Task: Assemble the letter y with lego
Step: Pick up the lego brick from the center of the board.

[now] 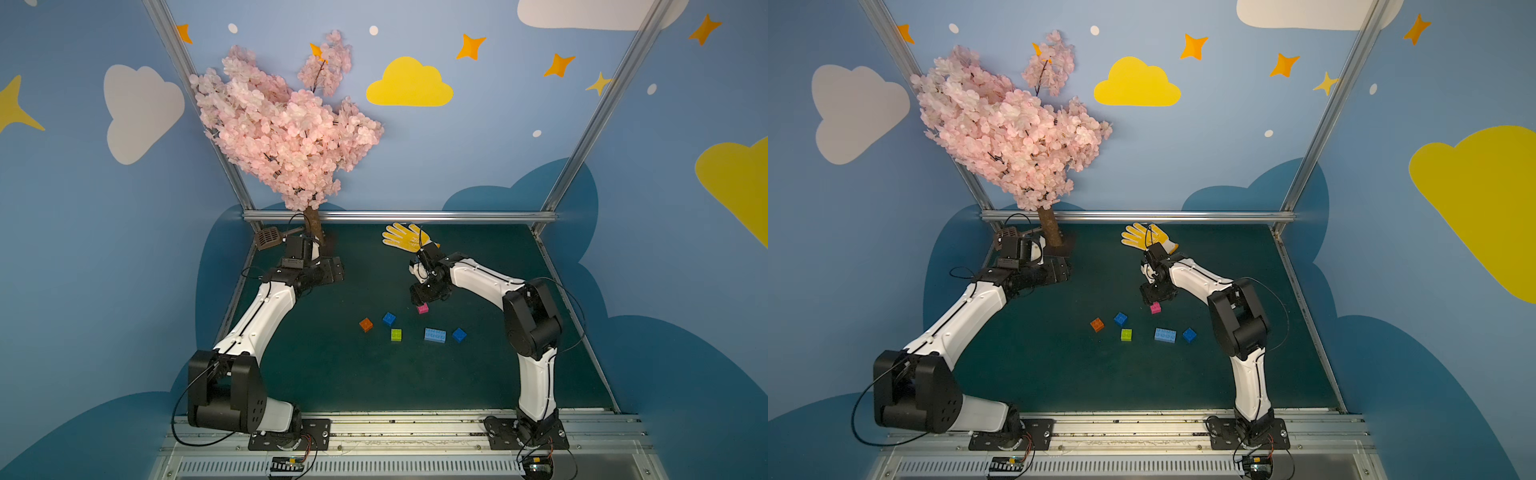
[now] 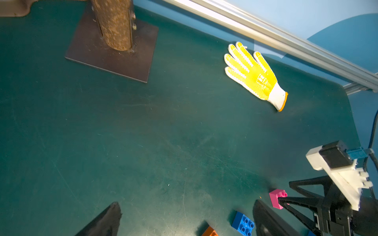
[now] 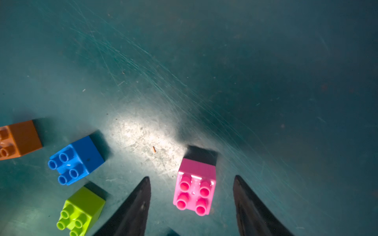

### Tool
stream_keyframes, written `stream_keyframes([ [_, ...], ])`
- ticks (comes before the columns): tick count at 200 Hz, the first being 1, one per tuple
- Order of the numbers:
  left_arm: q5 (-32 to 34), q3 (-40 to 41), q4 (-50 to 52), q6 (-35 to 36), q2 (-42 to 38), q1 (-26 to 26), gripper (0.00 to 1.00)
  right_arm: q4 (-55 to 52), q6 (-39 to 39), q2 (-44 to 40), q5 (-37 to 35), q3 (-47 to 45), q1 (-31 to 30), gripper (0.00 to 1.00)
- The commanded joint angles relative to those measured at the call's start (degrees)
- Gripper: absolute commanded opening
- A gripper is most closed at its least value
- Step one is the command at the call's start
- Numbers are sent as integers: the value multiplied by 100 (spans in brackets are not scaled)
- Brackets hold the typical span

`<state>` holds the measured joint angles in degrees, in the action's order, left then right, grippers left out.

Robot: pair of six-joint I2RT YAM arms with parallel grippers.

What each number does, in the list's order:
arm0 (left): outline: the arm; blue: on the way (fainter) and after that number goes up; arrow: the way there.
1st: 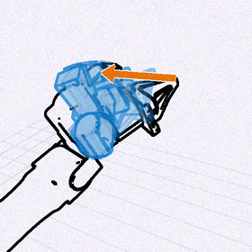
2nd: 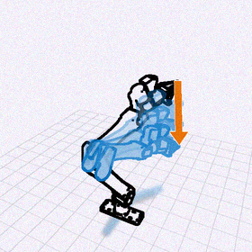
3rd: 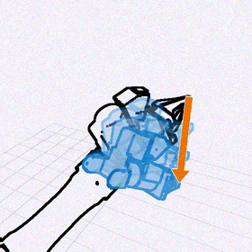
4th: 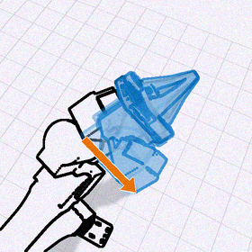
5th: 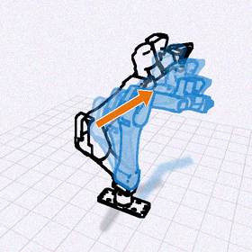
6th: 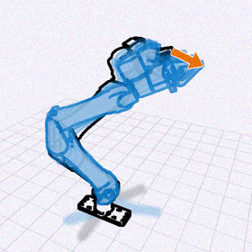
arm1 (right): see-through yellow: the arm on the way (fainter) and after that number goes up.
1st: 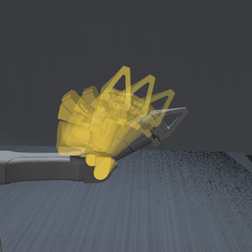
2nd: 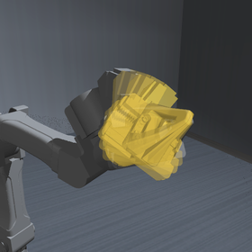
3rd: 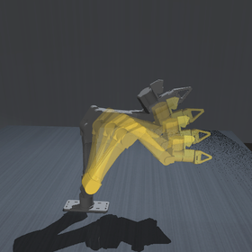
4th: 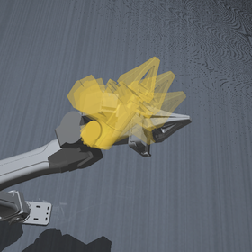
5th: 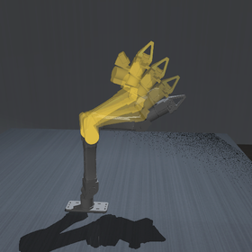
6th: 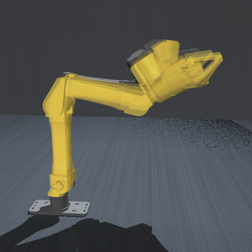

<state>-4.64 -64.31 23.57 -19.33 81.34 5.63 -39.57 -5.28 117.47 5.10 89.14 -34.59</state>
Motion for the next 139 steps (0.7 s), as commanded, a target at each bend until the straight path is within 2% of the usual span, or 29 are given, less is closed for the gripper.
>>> stream_keyframes([
  [1,22,92,-67,0,-219,-18,100,-224,42,118,-110,92,14,64],
  [32,67,19,35,15,-154,-18,100,-376,70,347,-151,231,11,62],
  [81,188,-19,95,-2,-96,-21,100,-496,89,511,-237,353,14,53],
  [106,219,-30,129,-3,-82,-22,100,-512,119,549,-238,367,13,45],
  [139,321,-46,161,4,-67,-27,100,-509,168,474,-255,315,14,29],
])
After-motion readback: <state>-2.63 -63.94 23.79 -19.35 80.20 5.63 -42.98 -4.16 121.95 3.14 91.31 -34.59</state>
